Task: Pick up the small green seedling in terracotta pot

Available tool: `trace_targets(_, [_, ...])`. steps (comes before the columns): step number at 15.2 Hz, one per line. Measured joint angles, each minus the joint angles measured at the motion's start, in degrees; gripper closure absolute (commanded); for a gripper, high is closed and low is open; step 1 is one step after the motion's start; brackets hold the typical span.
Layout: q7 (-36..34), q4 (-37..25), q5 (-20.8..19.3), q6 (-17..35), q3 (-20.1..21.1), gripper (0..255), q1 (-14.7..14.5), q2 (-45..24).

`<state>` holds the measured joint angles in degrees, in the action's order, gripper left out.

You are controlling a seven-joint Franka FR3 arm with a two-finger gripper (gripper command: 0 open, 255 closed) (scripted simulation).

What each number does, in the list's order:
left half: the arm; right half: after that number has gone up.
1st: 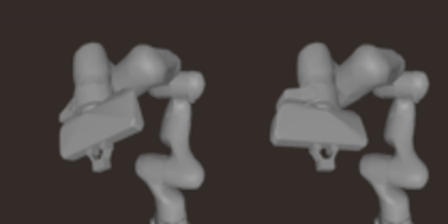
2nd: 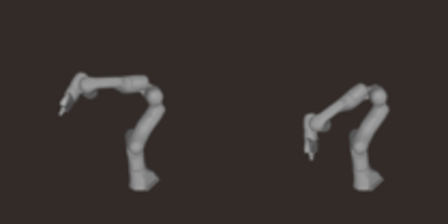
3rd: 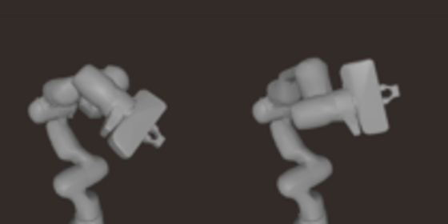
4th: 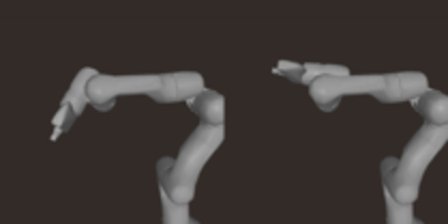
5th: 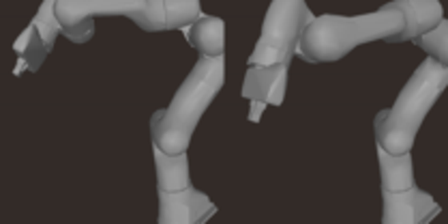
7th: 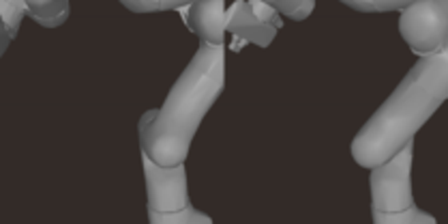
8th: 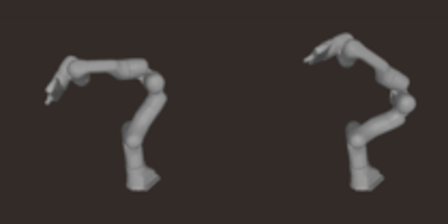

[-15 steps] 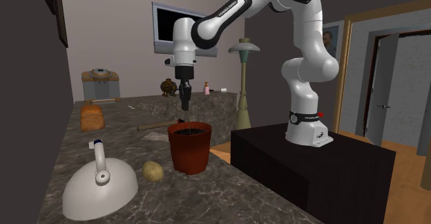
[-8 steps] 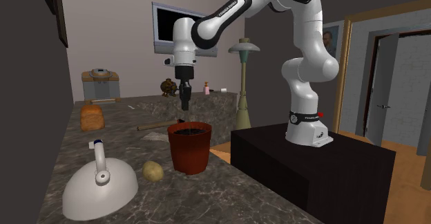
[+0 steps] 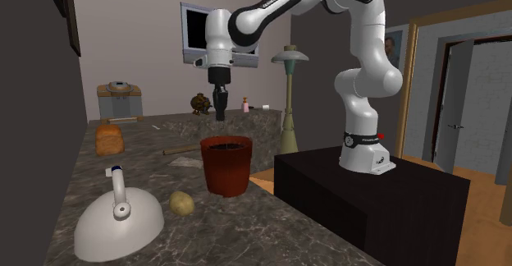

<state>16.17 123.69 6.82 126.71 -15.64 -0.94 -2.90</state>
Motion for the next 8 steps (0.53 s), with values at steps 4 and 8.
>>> trace_targets(4, [-0.59,-1.58,-0.64,-2.77,-0.04,255,-0.01,1.25])
trace_targets(8, [-1.14,-3.09,-1.24,-5.49,-0.06,255,-0.02,2.56])
